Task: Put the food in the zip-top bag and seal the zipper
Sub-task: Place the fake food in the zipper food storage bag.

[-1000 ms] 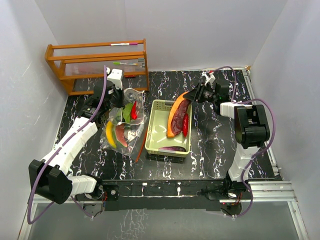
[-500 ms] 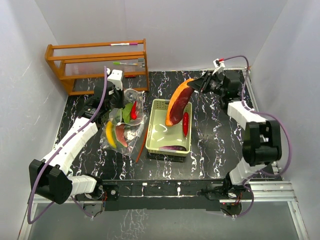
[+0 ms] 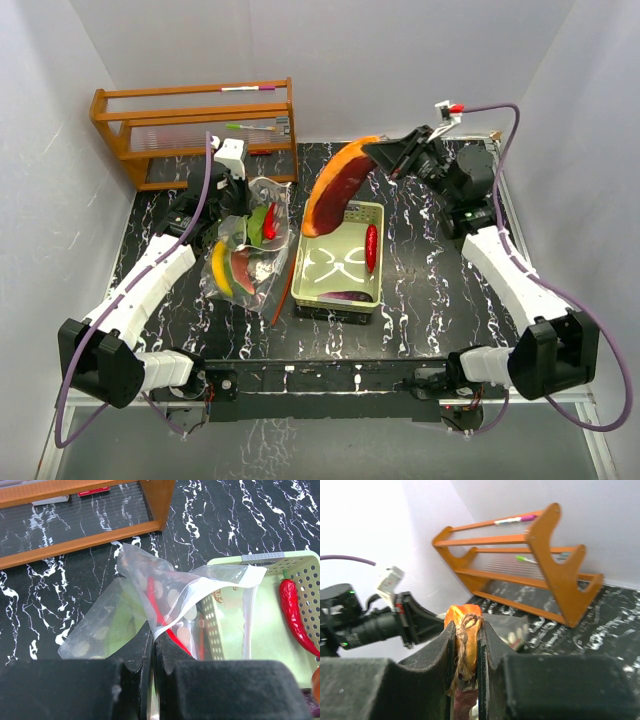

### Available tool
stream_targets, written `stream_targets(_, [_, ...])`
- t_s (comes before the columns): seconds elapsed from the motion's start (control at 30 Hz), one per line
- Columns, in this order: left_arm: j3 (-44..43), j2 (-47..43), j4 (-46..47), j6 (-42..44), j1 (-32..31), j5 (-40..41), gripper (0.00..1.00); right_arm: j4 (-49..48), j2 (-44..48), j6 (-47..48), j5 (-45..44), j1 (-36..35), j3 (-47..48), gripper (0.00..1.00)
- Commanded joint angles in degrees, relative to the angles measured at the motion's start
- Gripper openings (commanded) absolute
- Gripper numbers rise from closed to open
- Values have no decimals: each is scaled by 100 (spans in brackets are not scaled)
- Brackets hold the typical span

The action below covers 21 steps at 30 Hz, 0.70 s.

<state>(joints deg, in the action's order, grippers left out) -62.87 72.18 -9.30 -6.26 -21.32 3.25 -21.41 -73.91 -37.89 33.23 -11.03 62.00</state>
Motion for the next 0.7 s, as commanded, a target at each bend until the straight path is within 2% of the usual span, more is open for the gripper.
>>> stream_targets(0.0, [-115, -204, 208, -116, -12, -195, 0, -672, 395, 5, -1358, -910, -111, 8])
stream_targets(0.23, [67, -365, 261, -164, -12, -252, 0, -1319, 324, 646, -2827, -2140, -198, 8])
stream_targets(0.4, [101, -445, 263, -160, -21, -281, 0, -1627, 39, 1470, -3888, -2953, -306, 8])
stream_targets(0.67, [161, -482, 341, -186, -72, -305, 0, -2706, -642, 2820, -5624, -4209, -445, 8])
